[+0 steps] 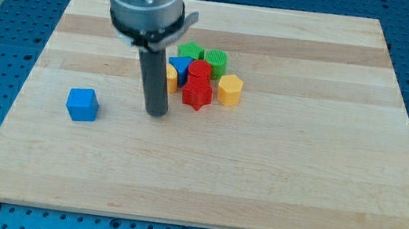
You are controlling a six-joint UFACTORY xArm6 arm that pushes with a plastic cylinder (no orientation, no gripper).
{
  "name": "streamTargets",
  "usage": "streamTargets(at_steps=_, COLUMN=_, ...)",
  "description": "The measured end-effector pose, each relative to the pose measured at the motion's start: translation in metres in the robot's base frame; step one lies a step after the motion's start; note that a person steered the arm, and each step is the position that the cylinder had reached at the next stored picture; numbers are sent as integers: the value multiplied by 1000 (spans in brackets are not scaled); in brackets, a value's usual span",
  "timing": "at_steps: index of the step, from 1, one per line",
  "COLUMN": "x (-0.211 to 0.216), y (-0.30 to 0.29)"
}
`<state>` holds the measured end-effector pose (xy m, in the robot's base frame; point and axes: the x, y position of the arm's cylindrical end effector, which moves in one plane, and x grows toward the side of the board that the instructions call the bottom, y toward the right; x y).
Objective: Move the blue cube closer to the yellow heart
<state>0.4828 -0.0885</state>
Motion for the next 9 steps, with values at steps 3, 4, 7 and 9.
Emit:
streamTargets(at_steps=3, x=48, y=-99)
streamTargets(at_steps=4, x=46, y=-140)
streamTargets(at_steps=7, x=8, y=-112)
streamTargets(at_steps=9, x=-18, y=-65)
